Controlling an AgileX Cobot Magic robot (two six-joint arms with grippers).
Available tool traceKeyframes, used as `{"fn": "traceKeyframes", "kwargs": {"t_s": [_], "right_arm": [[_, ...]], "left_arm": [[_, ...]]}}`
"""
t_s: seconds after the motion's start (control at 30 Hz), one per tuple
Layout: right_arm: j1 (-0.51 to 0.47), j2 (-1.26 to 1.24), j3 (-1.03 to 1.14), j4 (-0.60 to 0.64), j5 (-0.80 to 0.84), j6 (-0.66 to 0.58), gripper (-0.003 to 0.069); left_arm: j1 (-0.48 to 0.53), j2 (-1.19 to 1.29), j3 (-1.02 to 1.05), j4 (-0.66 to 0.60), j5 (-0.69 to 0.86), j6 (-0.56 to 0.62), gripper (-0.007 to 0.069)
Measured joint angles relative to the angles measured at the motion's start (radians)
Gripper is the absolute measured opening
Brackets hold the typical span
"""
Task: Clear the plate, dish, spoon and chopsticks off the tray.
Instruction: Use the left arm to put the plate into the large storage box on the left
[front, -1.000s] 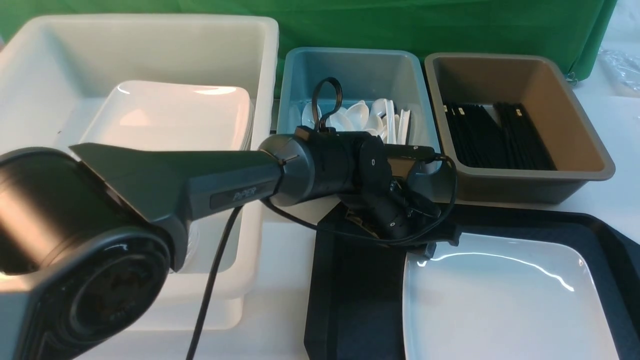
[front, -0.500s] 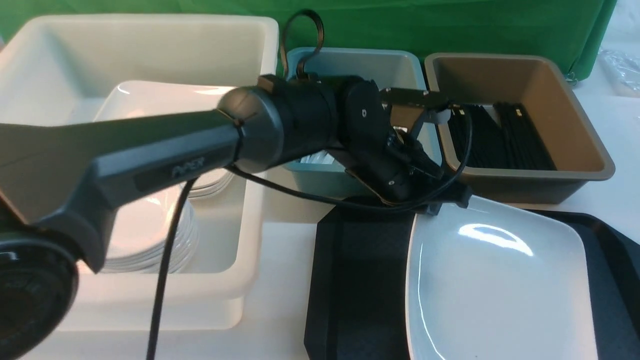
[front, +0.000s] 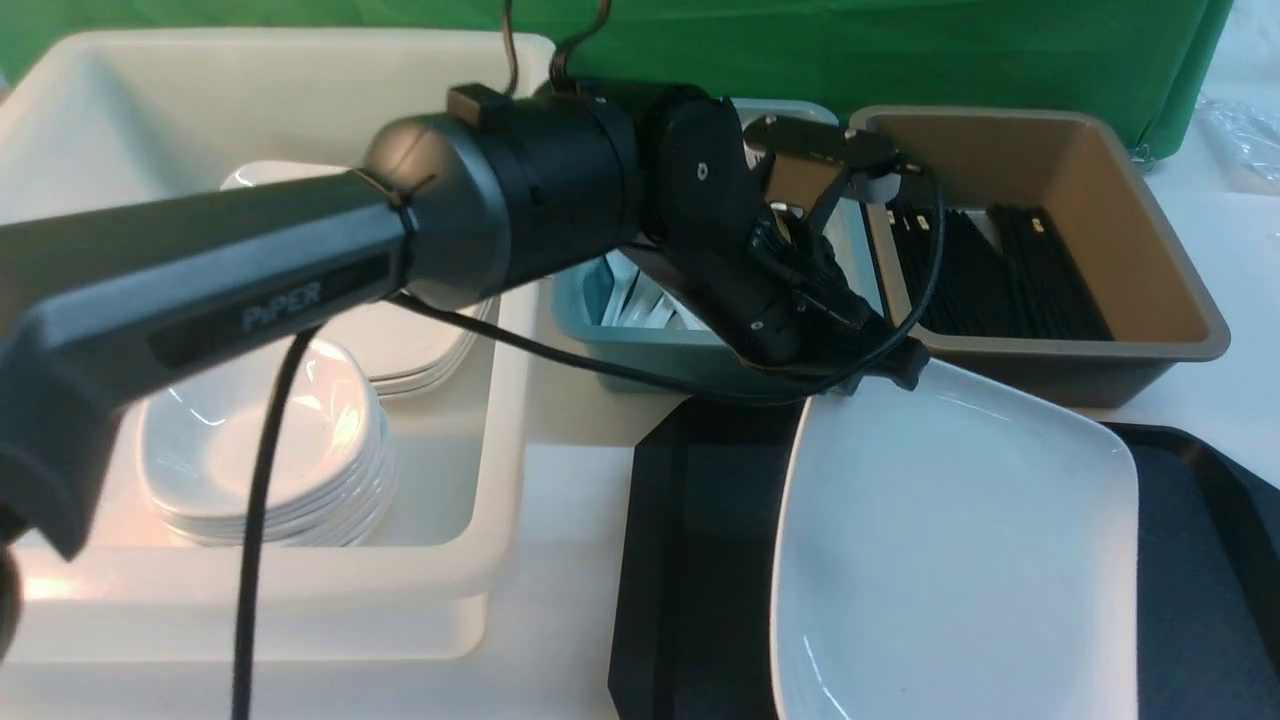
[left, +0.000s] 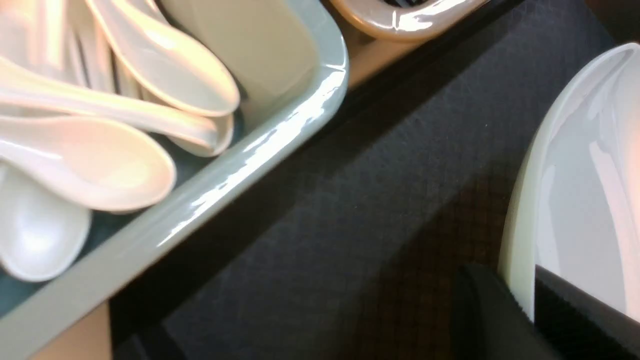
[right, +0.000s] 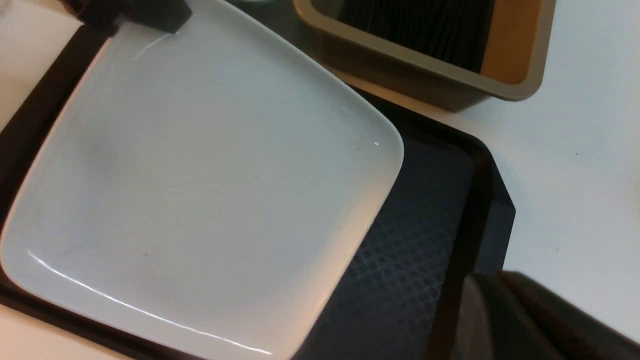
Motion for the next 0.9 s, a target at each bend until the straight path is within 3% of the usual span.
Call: {"fn": "traceKeyframes", "kwargs": {"t_s": [0.9], "right_arm": [[0.000, 0.000, 0.000, 0.000, -0.022, 0.000, 0.0029]], "left_arm": [[0.000, -0.095, -0.043, 0.113, 0.079, 0.002, 0.0016]]}}
